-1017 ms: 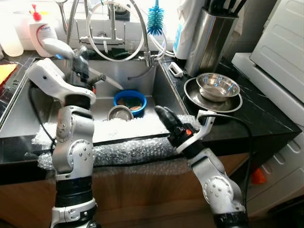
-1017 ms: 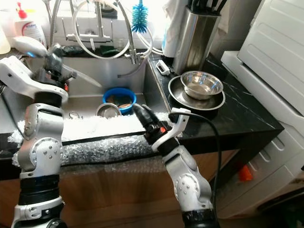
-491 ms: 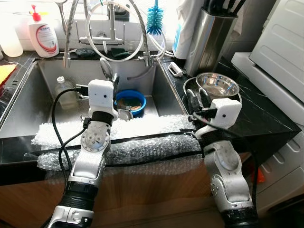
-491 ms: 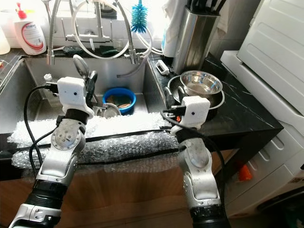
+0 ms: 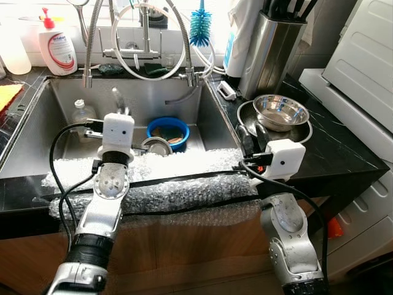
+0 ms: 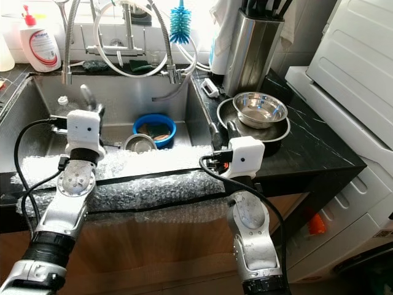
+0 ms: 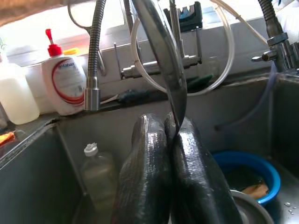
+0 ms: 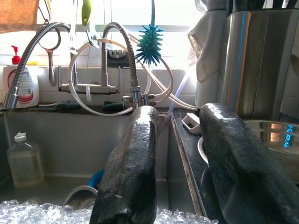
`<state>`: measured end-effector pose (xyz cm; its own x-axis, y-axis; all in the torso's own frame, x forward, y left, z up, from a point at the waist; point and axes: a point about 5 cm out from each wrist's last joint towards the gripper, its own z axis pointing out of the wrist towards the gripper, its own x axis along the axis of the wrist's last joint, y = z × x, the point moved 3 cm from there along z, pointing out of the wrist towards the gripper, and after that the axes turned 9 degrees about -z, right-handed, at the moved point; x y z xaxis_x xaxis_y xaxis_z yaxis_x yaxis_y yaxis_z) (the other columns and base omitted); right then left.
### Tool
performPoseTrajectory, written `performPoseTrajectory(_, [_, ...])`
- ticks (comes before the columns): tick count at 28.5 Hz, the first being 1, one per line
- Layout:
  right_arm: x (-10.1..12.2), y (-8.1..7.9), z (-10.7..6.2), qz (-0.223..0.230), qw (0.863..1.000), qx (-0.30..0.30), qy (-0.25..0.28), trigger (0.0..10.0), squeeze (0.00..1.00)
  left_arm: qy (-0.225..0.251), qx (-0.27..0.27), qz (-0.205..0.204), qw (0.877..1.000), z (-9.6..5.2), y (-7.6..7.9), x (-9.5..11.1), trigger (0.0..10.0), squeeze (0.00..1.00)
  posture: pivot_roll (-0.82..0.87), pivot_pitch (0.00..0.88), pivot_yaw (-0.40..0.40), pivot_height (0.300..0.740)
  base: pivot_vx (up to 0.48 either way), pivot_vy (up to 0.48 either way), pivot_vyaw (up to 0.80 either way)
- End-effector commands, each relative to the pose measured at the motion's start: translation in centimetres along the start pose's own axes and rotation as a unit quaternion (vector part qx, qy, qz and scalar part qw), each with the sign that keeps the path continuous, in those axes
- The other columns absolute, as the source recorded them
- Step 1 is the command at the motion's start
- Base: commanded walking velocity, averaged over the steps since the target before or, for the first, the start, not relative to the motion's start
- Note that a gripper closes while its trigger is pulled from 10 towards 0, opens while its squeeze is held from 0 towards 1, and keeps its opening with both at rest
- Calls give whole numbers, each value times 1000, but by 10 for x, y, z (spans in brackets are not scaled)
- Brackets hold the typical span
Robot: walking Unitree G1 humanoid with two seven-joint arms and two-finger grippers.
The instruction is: Kitchen organization
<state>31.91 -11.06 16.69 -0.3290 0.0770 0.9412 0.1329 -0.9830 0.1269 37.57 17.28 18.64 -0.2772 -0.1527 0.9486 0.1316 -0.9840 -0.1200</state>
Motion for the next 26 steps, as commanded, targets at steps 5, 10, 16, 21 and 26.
performPoseTrajectory(5, [-2, 1, 2, -6, 1000, -2, -7, 10000, 0, -44, -3, 2, 999, 3, 7, -13, 10000, 0, -2, 0, -91, 740, 0, 0, 0])
performPoseTrajectory(10, [-6, -2, 3, -6, 1000, 8, -17, 10000, 0, -59, -7, -9, 998, 3, 9, -17, 10000, 843, 2, 1, -92, 740, 0, 0, 0])
performPoseTrajectory(16, [-8, -3, 3, -4, 1000, 10, -23, 10000, 0, -61, -10, -9, 998, 3, 9, -19, 10000, 1000, 5, 6, -94, 740, 0, 0, 0])
performPoseTrajectory(21, [-9, -4, 3, 1, 1000, 11, -26, 10000, 0, -62, -13, -12, 998, 3, 10, -18, 10000, 1000, 6, 10, -97, 740, 0, 0, 0])
performPoseTrajectory(26, [-10, -5, 4, 4, 999, 12, -32, 10000, 0, -62, -16, -17, 998, 3, 12, -18, 10000, 1000, 6, 11, -99, 740, 0, 0, 0])
